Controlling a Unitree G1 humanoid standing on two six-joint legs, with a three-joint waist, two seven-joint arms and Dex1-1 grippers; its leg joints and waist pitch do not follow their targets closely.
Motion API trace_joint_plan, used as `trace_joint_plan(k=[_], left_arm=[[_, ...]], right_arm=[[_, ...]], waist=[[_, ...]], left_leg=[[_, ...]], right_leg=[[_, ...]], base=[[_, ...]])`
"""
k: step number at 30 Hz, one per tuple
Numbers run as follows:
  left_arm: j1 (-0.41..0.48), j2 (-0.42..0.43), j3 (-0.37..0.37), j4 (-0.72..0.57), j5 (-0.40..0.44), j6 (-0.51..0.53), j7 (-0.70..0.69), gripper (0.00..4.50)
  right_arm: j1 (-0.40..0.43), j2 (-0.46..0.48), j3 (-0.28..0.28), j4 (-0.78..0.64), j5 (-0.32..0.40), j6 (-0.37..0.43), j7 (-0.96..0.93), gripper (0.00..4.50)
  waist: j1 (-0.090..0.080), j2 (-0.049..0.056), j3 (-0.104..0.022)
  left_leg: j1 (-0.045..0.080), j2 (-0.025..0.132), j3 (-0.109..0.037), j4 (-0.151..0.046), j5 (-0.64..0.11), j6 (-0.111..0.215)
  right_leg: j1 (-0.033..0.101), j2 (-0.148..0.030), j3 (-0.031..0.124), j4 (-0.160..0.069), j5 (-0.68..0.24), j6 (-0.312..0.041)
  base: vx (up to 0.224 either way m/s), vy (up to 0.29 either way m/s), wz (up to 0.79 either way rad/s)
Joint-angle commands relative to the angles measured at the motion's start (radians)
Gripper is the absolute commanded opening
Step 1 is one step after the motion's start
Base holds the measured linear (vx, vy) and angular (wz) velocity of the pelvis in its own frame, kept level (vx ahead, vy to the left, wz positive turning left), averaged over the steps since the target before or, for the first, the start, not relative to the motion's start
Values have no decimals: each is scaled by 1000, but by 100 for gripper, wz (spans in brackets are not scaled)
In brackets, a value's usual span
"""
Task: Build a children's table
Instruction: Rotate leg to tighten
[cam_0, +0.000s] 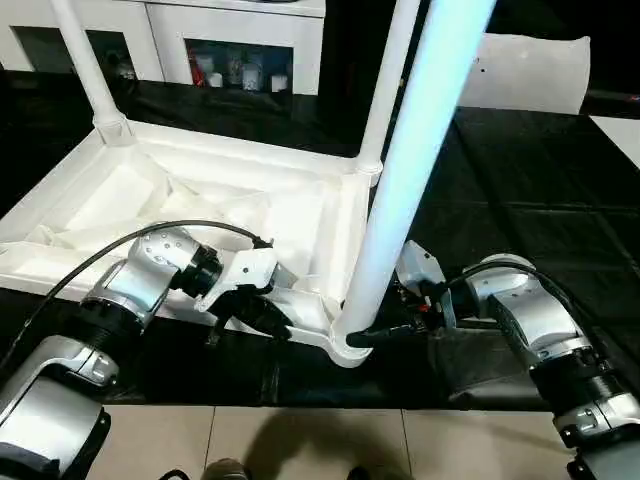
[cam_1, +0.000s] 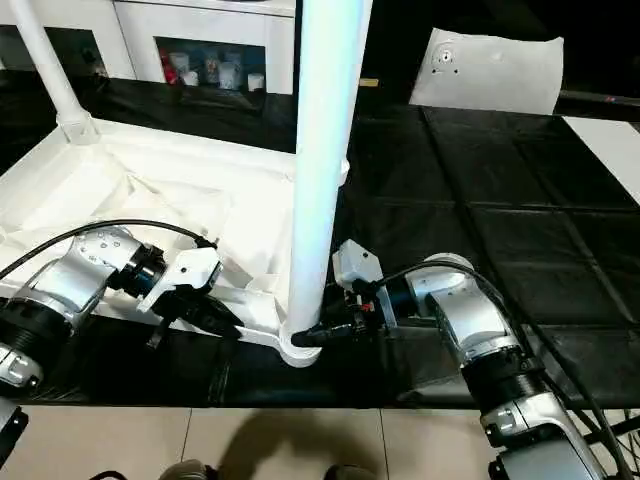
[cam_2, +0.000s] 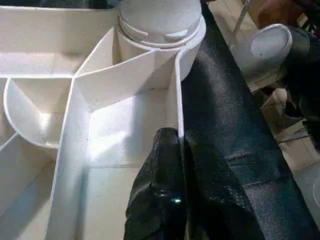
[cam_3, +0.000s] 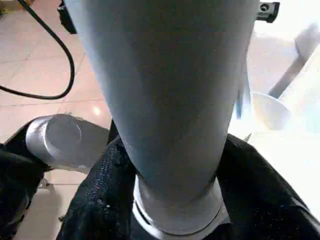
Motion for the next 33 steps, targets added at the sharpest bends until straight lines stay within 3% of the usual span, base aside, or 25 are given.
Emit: trace_joint_plan(k=[1, 5, 8, 12, 15, 16, 18, 19, 23, 29, 31, 33], left_arm=[[-15, 3, -46, -9, 12, -22, -40, 0], [-7, -14, -12, 0, 11, -9, -36, 0], [-5, -48, 33, 7, 11, 29, 35, 0], [5, -85, 59, -12, 18, 104, 187, 0], [9, -149, 97, -28, 10, 194, 337, 0], [14, -204, 125, -49, -2, 269, 439, 0], [15, -251, 147, -64, -1, 318, 510, 0], [14, -274, 159, -69, -1, 341, 545, 0], [1, -371, 203, -78, 6, 416, 702, 0], [8, -439, 185, -111, 32, 474, 767, 0], [13, -436, 175, -118, 45, 477, 764, 0], [16, -434, 173, -124, 54, 481, 762, 0]], right_arm=[[-11, -4, 7, 4, 9, 0, 23, 201], [9, 6, 9, -22, 17, 30, 0, 197], [29, 49, -15, -24, -12, 55, -143, 196], [51, 109, -34, -25, -69, 103, -341, 195], [69, 189, -60, -55, -61, 201, -474, 195], [76, 256, -75, -69, -63, 259, -575, 194], [77, 308, -78, -66, -77, 280, -655, 194], [73, 335, -82, -57, -85, 288, -702, 193], [43, 446, -122, -1, -101, 291, -893, 193], [29, 535, -161, -6, -97, 268, -988, 193], [35, 535, -166, -22, -99, 271, -992, 249], [39, 535, -169, -30, -105, 274, -998, 274]], waist=[[-5, 2, -67], [-5, 3, -66], [-5, 5, -64], [-16, 5, -53], [-28, 3, -47], [-32, 2, -50], [-36, 1, -51], [-47, 2, -52], [-56, 4, -56], [-54, 11, -62], [-52, 13, -62], [-51, 13, -62]], left_leg=[[6, 11, 19, -60, -85, 71], [6, 11, 19, -61, -89, 67], [6, 10, 18, -62, -94, 58], [7, 9, 11, -75, -197, -2], [7, 8, 7, -81, -250, -26], [4, 7, 5, -82, -233, -33], [5, 7, 3, -82, -237, -33], [2, 5, 5, -82, -222, -34], [1, 3, 7, -79, -192, -21], [2, 0, 11, -77, -134, 11], [1, -1, 13, -75, -100, 23], [1, -1, 13, -76, -99, 28]], right_leg=[[59, -36, 22, -48, -23, -274], [58, -35, 22, -49, -24, -274], [57, -37, 23, -52, -42, -269], [52, -39, 26, -72, -257, -206], [45, -38, 28, -85, -396, -157], [48, -40, 29, -83, -393, -152], [46, -40, 27, -88, -403, -145], [46, -38, 27, -87, -374, -144], [46, -34, 27, -85, -298, -163], [54, -30, 27, -82, -172, -176], [57, -28, 26, -76, -96, -192], [59, -29, 26, -76, -88, -197]], base=[[0, 0, 0], [0, 0, 0], [0, 0, 0], [0, 0, 0], [0, 0, 0], [0, 0, 0], [0, 0, 0], [0, 0, 0], [0, 0, 0], [0, 0, 0], [0, 0, 0], [0, 0, 0]])
